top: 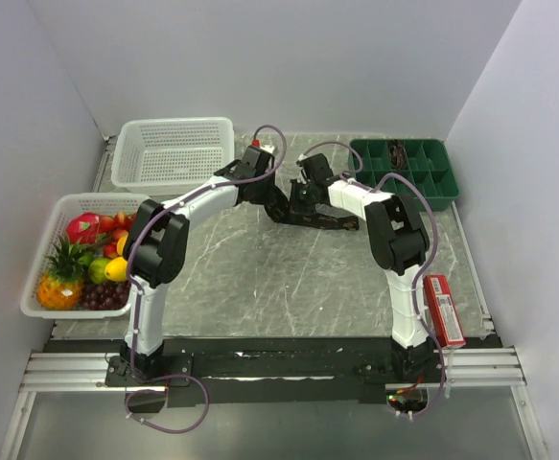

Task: Roll the ties
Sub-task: Roll the tie at the center of the board.

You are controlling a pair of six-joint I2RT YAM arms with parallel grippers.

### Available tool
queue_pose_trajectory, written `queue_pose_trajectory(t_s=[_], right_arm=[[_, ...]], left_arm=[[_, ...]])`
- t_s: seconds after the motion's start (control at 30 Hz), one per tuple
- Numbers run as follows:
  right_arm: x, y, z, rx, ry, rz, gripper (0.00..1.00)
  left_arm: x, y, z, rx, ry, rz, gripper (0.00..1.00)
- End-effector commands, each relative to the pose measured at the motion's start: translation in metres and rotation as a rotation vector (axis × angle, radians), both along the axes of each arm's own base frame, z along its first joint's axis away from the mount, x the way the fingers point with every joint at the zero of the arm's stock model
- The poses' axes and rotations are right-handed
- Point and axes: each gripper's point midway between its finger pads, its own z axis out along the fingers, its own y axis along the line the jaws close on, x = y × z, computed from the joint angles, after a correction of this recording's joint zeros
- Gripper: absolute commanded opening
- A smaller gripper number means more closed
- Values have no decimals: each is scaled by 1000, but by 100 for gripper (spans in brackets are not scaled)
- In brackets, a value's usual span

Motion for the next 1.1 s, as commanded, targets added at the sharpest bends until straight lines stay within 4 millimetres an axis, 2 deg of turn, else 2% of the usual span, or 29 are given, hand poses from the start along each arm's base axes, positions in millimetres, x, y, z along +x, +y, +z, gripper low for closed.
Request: queue_pose_trajectory(t_s=[0.0, 0.2, 0.3, 0.43, 0.6, 0.7, 0.8, 1.07], right_arm=[[15, 7, 8, 10, -37, 10, 0], [15, 11, 7, 35, -39, 22, 0], [14, 12, 8, 42, -35, 29, 0], [13, 12, 16, 46, -47, 33, 0], [9, 5, 39, 36, -78, 30, 0], [7, -2, 46, 14, -85, 18, 0], [6, -8, 48, -6, -81, 8, 0], [1, -23, 46, -35, -78, -29, 0]], left_arm=[[-2, -27, 21, -77, -41, -70, 5], [-7, -50, 33, -192, -44, -133, 7], [-9, -55, 36, -211, -56, -143, 6], [-3, -49, 27, -154, -50, -110, 1], [6, -34, 28, -57, -72, -65, 1], [9, -28, 29, -8, -74, -58, 1], [11, -27, 29, 24, -83, -51, 1], [10, -29, 13, 119, -88, -47, 1]])
